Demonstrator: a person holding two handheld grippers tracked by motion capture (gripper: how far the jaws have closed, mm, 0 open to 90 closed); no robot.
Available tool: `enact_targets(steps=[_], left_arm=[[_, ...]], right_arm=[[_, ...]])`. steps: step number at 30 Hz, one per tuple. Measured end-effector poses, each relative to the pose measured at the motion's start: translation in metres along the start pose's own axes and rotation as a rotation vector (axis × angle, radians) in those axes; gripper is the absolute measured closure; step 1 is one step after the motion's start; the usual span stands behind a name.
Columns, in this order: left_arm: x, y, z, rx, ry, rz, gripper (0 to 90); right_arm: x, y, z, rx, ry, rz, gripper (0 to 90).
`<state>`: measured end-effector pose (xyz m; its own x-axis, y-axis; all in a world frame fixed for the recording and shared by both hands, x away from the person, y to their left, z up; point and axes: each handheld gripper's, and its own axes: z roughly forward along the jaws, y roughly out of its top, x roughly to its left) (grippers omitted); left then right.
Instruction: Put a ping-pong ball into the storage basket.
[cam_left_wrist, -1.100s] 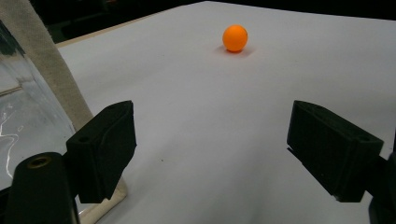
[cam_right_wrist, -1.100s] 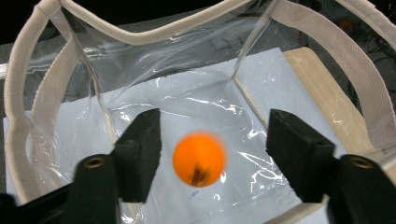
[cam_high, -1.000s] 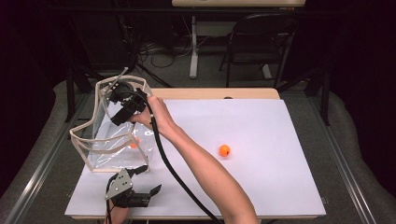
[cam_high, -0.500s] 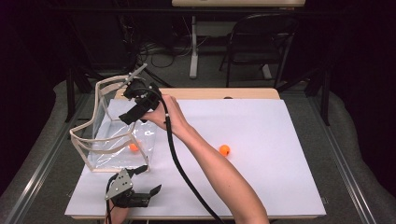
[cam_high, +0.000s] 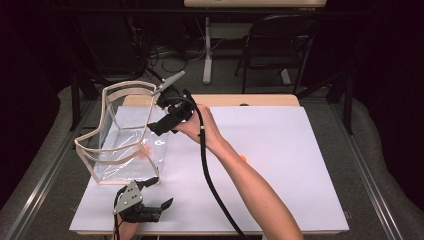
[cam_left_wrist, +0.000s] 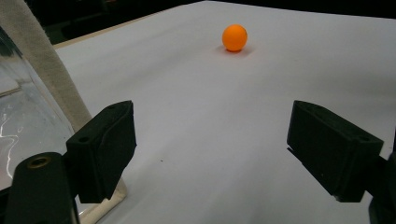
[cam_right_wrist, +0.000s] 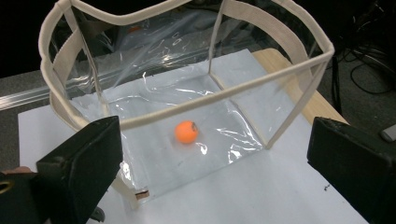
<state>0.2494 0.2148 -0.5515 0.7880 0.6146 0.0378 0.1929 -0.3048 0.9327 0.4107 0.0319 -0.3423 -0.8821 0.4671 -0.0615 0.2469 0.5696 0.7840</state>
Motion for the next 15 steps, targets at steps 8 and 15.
enact_targets(steps=[8,15], left_arm=[[0.001,0.0,0.0,-0.004,-0.008,0.0,15.7],[0.001,0.0,0.0,-0.003,-0.007,0.0,15.7]], right_arm=[[-0.001,-0.015,-0.009,0.006,-0.011,-0.003,2.5],[-0.004,-0.034,-0.017,0.007,-0.023,0.006,2.2]])
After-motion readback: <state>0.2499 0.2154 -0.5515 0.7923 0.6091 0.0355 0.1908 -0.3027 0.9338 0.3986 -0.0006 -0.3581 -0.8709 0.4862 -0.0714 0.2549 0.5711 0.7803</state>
